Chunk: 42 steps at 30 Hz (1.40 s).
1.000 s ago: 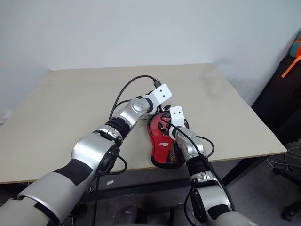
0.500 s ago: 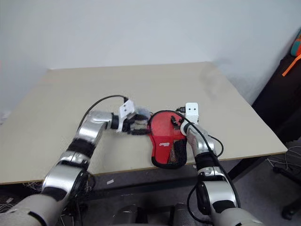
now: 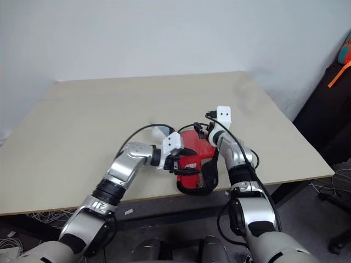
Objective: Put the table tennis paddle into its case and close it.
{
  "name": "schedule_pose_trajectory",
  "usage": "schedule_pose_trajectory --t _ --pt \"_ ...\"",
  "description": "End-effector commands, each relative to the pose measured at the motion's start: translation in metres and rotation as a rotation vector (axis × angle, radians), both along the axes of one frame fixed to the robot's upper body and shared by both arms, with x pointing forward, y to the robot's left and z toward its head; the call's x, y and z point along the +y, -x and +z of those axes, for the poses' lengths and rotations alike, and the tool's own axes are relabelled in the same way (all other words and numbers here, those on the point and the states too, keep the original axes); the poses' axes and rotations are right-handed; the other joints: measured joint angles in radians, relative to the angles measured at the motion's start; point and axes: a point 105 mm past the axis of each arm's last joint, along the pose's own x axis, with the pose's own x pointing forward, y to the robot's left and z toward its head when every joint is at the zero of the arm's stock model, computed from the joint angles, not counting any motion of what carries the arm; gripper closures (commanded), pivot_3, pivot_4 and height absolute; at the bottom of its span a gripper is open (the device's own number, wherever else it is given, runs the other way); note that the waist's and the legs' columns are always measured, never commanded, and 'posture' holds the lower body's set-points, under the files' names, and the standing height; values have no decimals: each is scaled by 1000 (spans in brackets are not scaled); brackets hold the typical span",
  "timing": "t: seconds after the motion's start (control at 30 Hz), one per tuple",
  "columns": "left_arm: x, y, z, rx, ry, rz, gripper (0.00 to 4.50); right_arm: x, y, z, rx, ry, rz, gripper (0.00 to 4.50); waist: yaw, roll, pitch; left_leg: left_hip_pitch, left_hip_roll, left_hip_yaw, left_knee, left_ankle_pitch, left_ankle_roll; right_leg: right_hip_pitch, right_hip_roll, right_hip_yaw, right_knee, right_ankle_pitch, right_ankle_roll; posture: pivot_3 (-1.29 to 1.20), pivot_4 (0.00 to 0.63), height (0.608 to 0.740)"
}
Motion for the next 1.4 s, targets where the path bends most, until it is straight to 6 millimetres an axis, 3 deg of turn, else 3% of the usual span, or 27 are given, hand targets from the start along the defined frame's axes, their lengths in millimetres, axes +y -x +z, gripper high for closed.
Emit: schedule_pose_trajectory --t 0.03,0.17,0.37,0.5,0.8,0.9,1.17,1.23,1.4 --pt "-8 -8 -9 -55 -53 34 817 13 -3 32 -61 -38 88 0 1 0 0 0 0 0 0 0 0 0 0 0 0 0 0 0 0 740" --pt "-15 -10 -17 -56 -84 53 817 30 -3 40 -48 -17 166 0 3 0 0 0 1 -2 1 0 0 1 -1 0 0 0 -1 0 0 740" --pt "-14 -12 -24 24 -100 109 817 74 15 18 65 74 374 0 2 0 0 0 1 -2 1 0 1 1 -2 -1 0 0 -1 0 0 740" --pt "-13 -12 -29 56 -124 135 817 103 21 19 63 134 463 0 4 0 0 0 1 -2 1 0 1 1 -2 -1 1 0 0 0 0 740" --pt "-15 -8 -31 77 -123 147 817 126 22 7 109 199 497 0 0 -1 -1 0 1 -2 2 0 0 0 -2 -2 1 0 0 0 0 740" --pt "-16 -7 -31 81 -117 146 817 131 21 15 104 154 503 0 0 -1 -1 0 2 -2 2 0 0 1 -2 -2 1 0 0 0 0 740" --pt "-22 7 -36 86 -131 76 817 141 11 73 45 61 502 0 -1 0 0 0 1 -1 1 0 0 -1 -2 -1 1 0 0 0 0 740" --pt "-23 7 -37 86 -133 78 817 144 12 76 42 84 514 0 1 0 0 -2 1 -1 1 0 0 -2 -2 -1 1 0 0 0 0 740" --pt "-29 10 -37 90 -126 72 817 154 17 63 63 177 538 0 5 -4 -3 -2 1 -4 1 -1 0 -1 -3 -4 0 0 0 0 0 740"
